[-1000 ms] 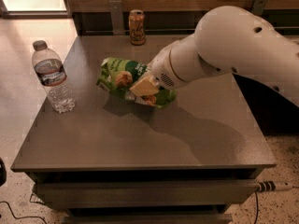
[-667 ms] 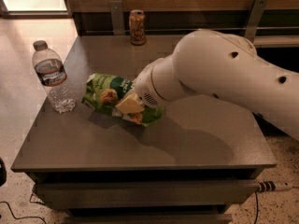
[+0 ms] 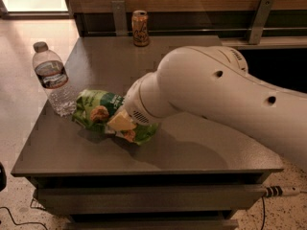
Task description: Move green rice chip bag near water bottle
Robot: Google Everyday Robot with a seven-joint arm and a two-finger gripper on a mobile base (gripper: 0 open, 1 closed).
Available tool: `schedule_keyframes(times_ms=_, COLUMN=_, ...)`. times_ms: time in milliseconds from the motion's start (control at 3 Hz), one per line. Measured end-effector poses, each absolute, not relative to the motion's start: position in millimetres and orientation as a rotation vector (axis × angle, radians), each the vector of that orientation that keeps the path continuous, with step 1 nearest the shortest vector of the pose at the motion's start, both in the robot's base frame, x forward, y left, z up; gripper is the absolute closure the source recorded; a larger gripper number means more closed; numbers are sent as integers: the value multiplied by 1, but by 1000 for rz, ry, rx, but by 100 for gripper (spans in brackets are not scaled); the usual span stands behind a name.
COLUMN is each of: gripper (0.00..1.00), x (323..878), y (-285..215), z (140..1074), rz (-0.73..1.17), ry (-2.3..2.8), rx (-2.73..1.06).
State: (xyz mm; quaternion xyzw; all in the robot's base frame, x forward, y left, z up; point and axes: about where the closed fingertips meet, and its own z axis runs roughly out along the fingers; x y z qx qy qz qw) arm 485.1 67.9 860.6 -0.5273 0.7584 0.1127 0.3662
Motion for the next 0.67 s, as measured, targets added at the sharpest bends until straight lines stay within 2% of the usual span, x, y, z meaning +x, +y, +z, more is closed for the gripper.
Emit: schedule_keyframes(times_ms=667, gripper=30, x=483, y=70, z=863, rz=285, ry=1943, rx=-1360)
